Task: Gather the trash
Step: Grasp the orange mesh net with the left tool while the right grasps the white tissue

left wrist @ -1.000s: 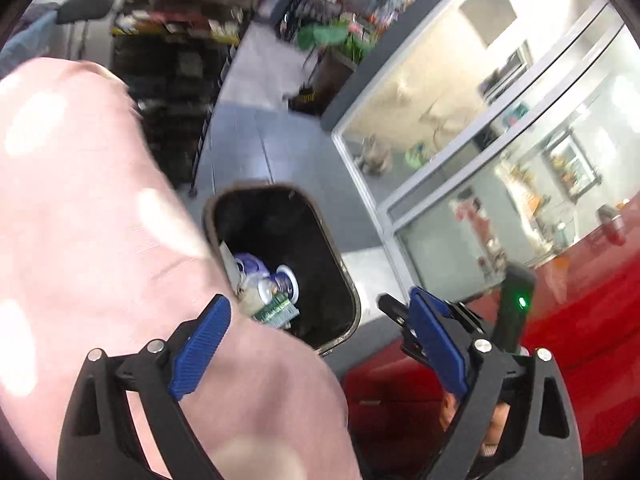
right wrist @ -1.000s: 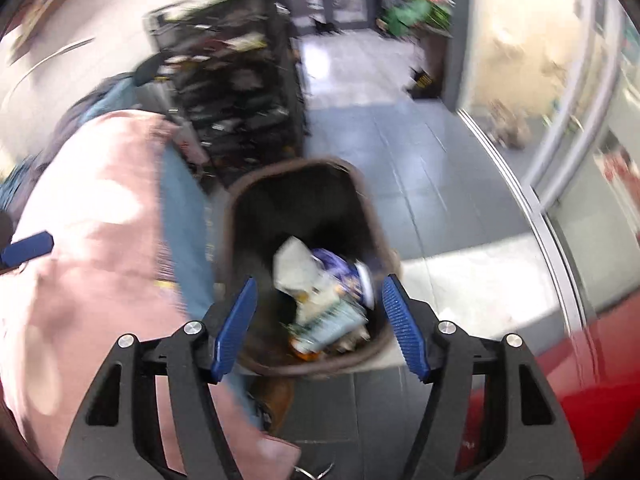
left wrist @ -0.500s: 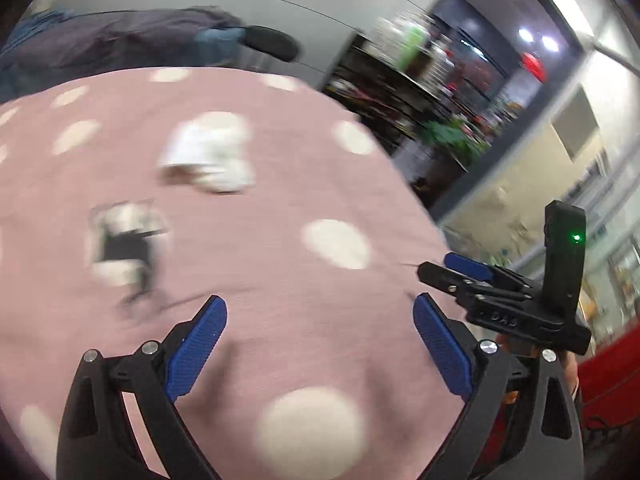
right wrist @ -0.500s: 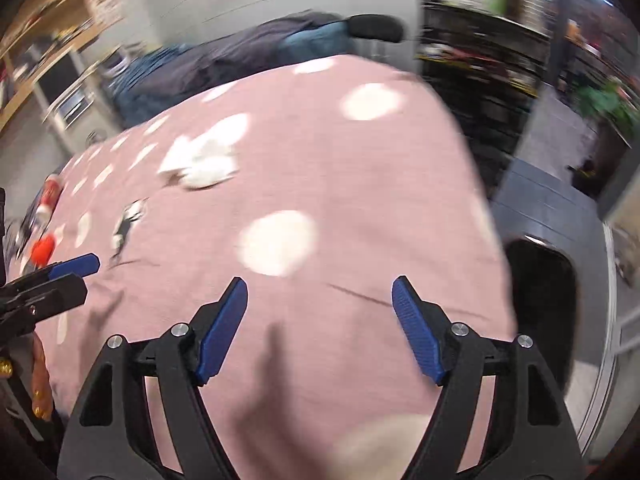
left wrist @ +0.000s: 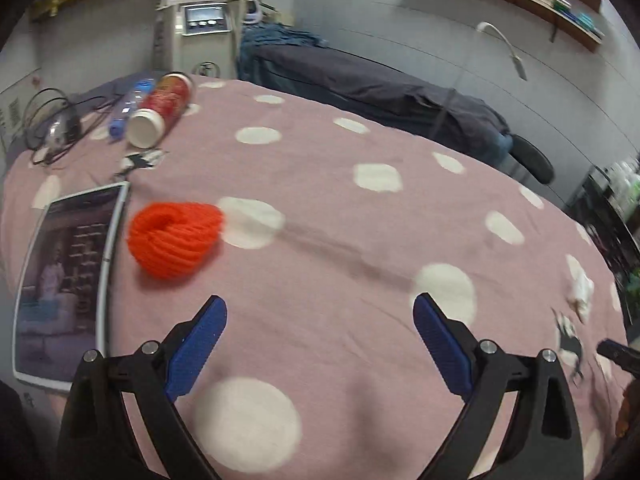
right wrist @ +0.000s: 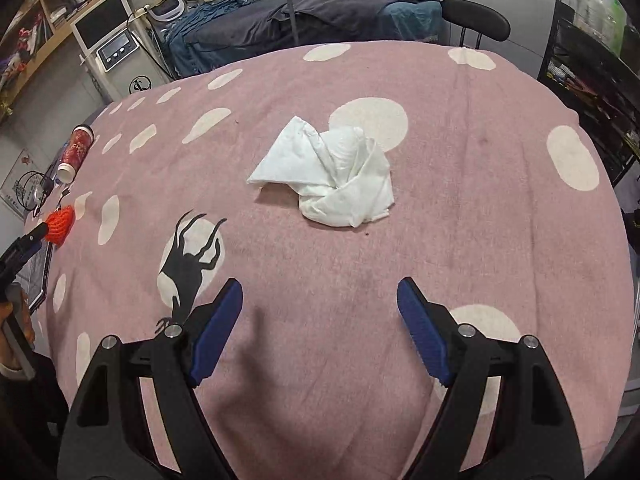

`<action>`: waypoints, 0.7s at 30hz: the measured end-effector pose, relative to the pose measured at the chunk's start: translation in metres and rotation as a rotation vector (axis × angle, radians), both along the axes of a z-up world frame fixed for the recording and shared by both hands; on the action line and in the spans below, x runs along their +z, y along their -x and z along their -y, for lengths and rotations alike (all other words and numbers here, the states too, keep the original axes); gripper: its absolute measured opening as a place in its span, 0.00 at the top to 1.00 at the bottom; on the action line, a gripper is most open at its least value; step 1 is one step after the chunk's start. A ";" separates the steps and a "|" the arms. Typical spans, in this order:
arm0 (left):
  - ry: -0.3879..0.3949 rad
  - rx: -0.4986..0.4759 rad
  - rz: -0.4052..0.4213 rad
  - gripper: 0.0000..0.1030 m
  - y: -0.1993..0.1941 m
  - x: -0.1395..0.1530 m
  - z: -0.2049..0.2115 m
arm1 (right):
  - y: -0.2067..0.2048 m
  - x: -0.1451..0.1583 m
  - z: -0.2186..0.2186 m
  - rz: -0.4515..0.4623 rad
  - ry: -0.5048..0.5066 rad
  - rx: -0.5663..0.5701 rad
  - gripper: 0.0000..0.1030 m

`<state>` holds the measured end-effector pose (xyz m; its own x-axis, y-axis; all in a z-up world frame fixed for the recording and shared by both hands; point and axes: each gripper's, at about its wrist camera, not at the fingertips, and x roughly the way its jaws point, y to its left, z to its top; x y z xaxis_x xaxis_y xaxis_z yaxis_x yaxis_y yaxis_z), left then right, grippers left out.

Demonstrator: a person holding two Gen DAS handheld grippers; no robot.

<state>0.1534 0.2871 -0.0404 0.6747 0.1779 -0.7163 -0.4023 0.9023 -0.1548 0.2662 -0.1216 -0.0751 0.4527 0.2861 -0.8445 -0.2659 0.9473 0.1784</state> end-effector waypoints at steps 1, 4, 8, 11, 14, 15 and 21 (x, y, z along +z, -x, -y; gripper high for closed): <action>-0.019 0.039 -0.005 0.10 -0.005 -0.002 -0.017 | -0.003 -0.001 -0.002 -0.004 -0.001 -0.001 0.23; -0.059 0.103 -0.052 0.10 -0.018 -0.013 -0.049 | -0.007 -0.002 -0.001 -0.013 -0.011 -0.007 0.23; -0.101 0.138 -0.107 0.12 -0.033 -0.029 -0.067 | -0.012 -0.003 -0.004 -0.015 0.005 -0.009 0.23; -0.104 0.133 -0.120 0.19 -0.036 -0.032 -0.069 | -0.019 -0.006 -0.007 -0.021 0.013 -0.013 0.23; -0.119 0.137 -0.146 0.38 -0.046 -0.036 -0.070 | -0.027 -0.009 -0.010 -0.025 0.029 -0.013 0.23; -0.120 0.141 -0.163 0.43 -0.049 -0.041 -0.074 | -0.029 -0.009 -0.011 -0.026 0.031 -0.014 0.23; -0.068 0.199 -0.150 0.71 -0.051 -0.043 -0.094 | -0.045 -0.009 -0.020 -0.018 0.044 -0.010 0.23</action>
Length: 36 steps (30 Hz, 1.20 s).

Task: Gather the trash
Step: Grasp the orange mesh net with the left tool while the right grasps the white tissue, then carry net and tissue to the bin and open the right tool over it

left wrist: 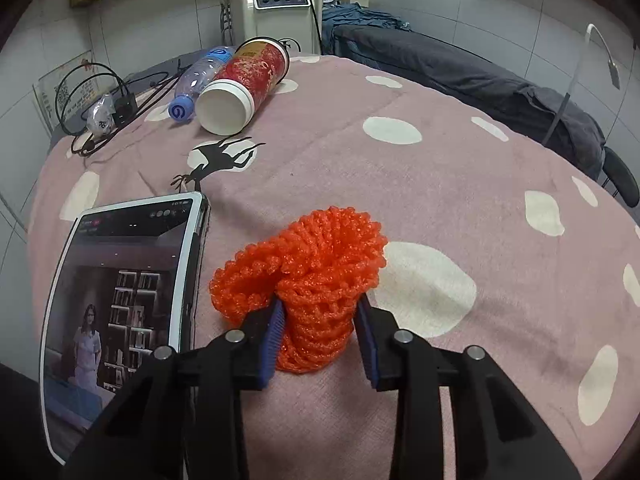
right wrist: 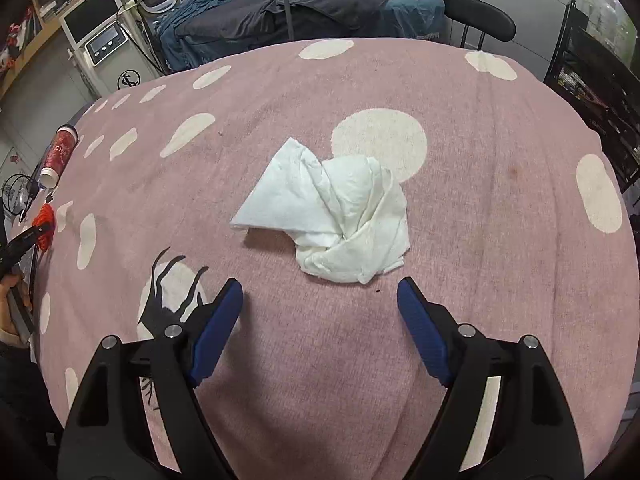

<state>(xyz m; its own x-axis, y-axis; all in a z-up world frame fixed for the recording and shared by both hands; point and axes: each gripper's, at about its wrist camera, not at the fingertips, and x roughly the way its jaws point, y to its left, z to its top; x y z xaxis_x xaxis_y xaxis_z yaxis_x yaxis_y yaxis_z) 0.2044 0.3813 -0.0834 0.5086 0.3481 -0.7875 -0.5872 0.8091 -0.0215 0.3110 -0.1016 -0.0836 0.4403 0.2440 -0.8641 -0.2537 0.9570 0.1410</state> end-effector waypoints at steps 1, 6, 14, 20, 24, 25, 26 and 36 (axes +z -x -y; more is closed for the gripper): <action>0.002 0.002 0.003 0.74 0.000 0.001 -0.001 | -0.003 -0.001 -0.001 -0.002 0.002 -0.002 0.23; 0.016 -0.010 0.025 0.79 0.002 0.004 0.002 | -0.018 -0.005 -0.002 -0.005 -0.002 -0.029 0.26; 0.049 -0.129 0.118 0.80 0.012 0.020 0.052 | -0.038 -0.006 0.004 0.026 -0.001 -0.080 0.82; 0.068 -0.301 0.175 0.80 0.015 0.037 0.125 | -0.015 0.006 0.007 0.065 -0.021 -0.044 0.87; 0.098 -0.428 0.208 0.80 0.019 0.049 0.180 | 0.009 0.019 0.016 0.090 -0.037 -0.035 0.87; 0.111 -0.467 0.215 0.80 0.019 0.052 0.195 | 0.018 0.023 0.019 0.101 -0.035 -0.032 0.87; 0.117 -0.502 0.220 0.80 0.019 0.054 0.210 | 0.025 0.026 0.022 0.108 -0.034 -0.029 0.87; 0.195 -0.779 0.234 0.80 0.020 0.056 0.326 | 0.107 0.044 0.091 0.164 -0.030 -0.103 0.87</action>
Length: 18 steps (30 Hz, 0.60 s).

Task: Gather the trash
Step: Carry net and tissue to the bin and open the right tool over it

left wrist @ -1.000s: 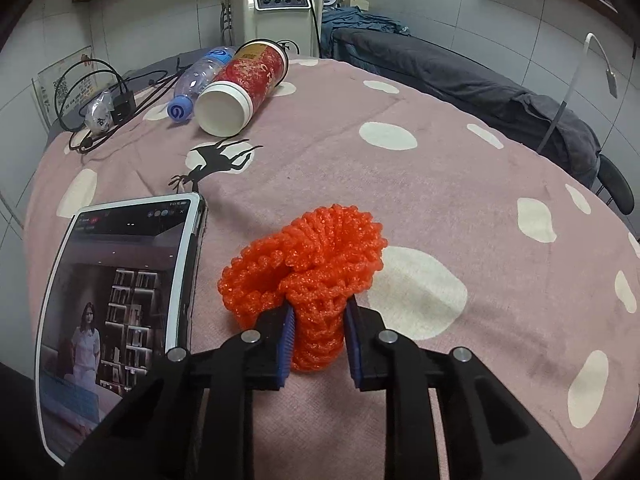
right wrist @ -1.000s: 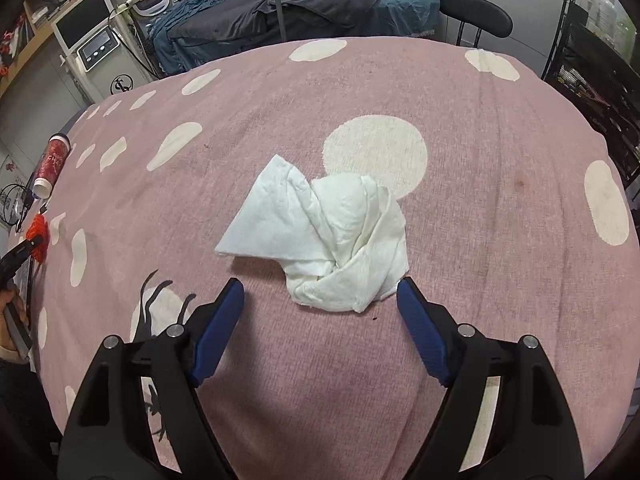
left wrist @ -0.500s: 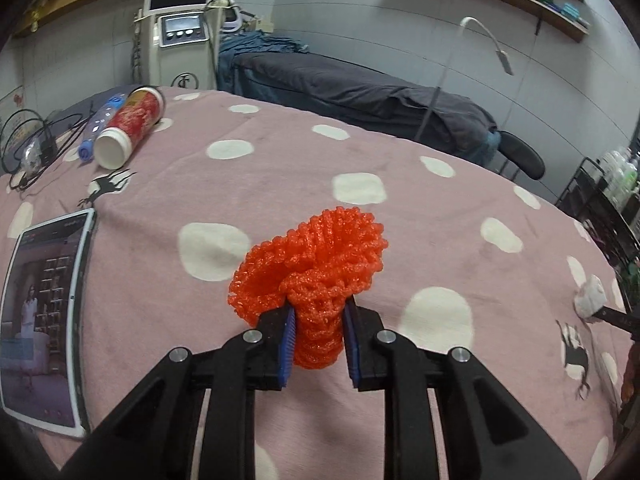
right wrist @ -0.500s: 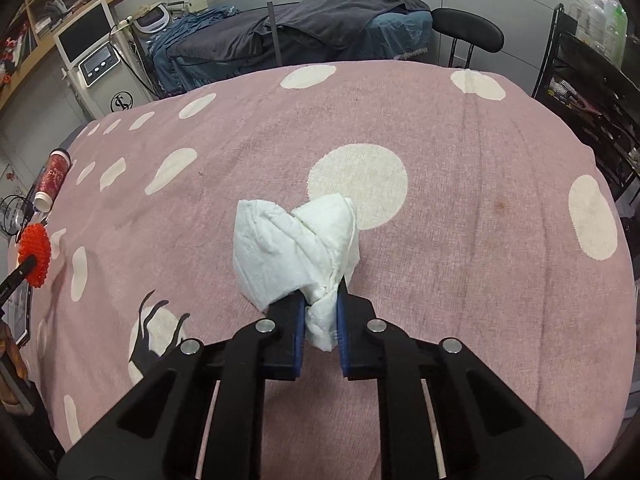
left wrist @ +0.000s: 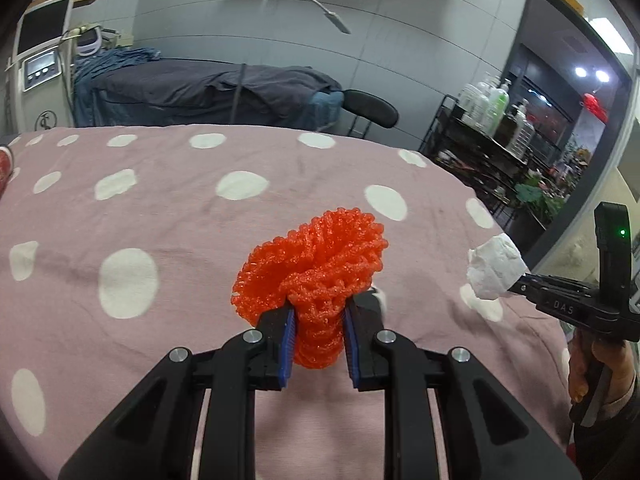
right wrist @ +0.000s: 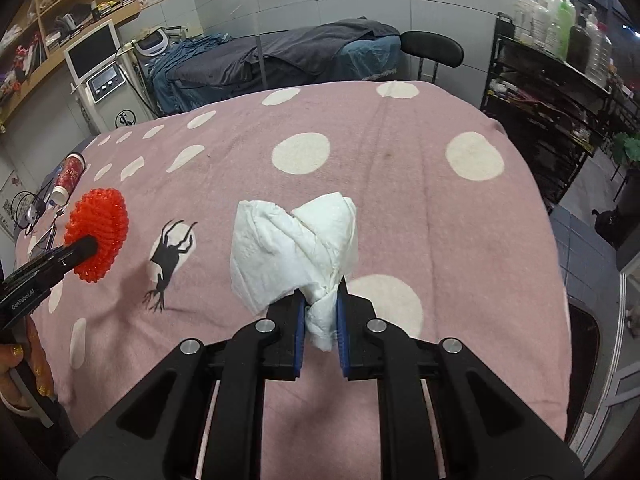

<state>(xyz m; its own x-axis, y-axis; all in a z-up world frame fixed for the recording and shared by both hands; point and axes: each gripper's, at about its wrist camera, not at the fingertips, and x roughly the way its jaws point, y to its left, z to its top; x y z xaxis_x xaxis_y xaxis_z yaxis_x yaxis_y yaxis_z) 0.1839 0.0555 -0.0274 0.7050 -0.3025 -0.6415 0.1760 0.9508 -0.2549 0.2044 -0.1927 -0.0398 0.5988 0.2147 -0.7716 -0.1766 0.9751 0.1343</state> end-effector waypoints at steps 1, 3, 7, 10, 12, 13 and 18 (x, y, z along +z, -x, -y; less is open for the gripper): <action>-0.002 -0.026 0.000 0.80 0.001 -0.001 0.011 | 0.008 0.001 0.010 0.005 0.003 -0.020 0.87; 0.004 -0.084 -0.006 0.80 0.001 -0.002 0.035 | 0.021 0.000 0.026 0.008 0.004 -0.053 0.87; 0.019 -0.178 -0.004 0.80 0.005 -0.001 0.076 | 0.046 0.000 0.059 0.019 -0.007 -0.126 0.87; 0.019 -0.248 0.002 0.80 0.008 0.001 0.106 | 0.064 0.001 0.091 0.035 -0.012 -0.207 0.87; 0.024 -0.296 0.003 0.80 0.009 0.001 0.126 | 0.074 0.002 0.111 0.043 -0.016 -0.260 0.87; 0.028 -0.318 0.002 0.80 0.009 0.002 0.134 | 0.079 0.002 0.122 0.047 -0.017 -0.286 0.87; 0.032 -0.421 -0.003 0.80 0.010 0.003 0.179 | 0.100 0.001 0.172 0.060 -0.034 -0.421 0.87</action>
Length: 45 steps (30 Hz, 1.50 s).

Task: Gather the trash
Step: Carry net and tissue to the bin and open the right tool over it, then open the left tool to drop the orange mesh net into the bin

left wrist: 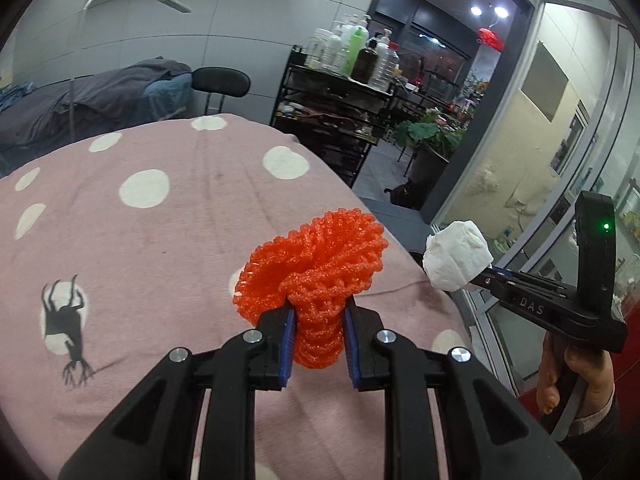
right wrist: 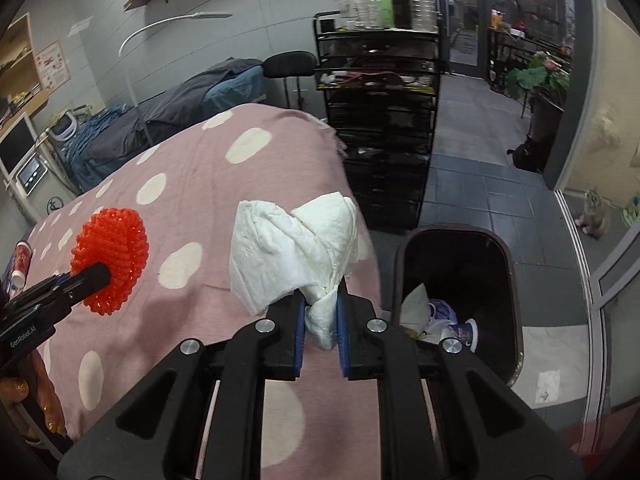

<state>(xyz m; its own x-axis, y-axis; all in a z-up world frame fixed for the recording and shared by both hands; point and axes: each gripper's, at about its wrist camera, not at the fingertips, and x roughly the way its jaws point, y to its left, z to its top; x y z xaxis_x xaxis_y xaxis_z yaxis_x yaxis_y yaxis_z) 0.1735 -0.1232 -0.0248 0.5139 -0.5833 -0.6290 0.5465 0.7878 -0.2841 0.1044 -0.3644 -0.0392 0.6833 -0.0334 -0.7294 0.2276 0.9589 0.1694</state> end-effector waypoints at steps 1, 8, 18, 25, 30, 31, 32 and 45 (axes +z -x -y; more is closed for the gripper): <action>0.001 -0.023 -0.001 0.80 0.000 0.000 0.008 | 0.003 -0.001 0.008 -0.001 0.000 -0.023 0.87; 0.002 -0.134 0.006 0.80 0.003 0.007 0.065 | 0.002 -0.037 0.068 -0.092 0.028 -0.181 0.87; -0.009 -0.288 -0.074 0.80 -0.007 0.004 0.156 | -0.020 -0.152 0.137 -0.298 -0.116 -0.323 0.84; -0.070 -0.353 -0.194 0.80 -0.011 -0.022 0.209 | -0.013 -0.198 0.144 -0.374 -0.176 -0.371 0.43; -0.124 -0.405 -0.273 0.80 -0.018 -0.041 0.252 | 0.010 -0.189 0.141 -0.353 -0.161 -0.399 0.40; -0.130 -0.416 -0.289 0.80 -0.019 -0.044 0.257 | 0.016 -0.186 0.139 -0.347 -0.158 -0.400 0.39; -0.138 -0.424 -0.306 0.80 -0.020 -0.049 0.266 | 0.022 -0.182 0.137 -0.340 -0.149 -0.404 0.39; -0.332 -0.465 -0.413 0.23 -0.020 -0.099 0.326 | 0.082 -0.138 0.119 -0.270 -0.061 -0.453 0.34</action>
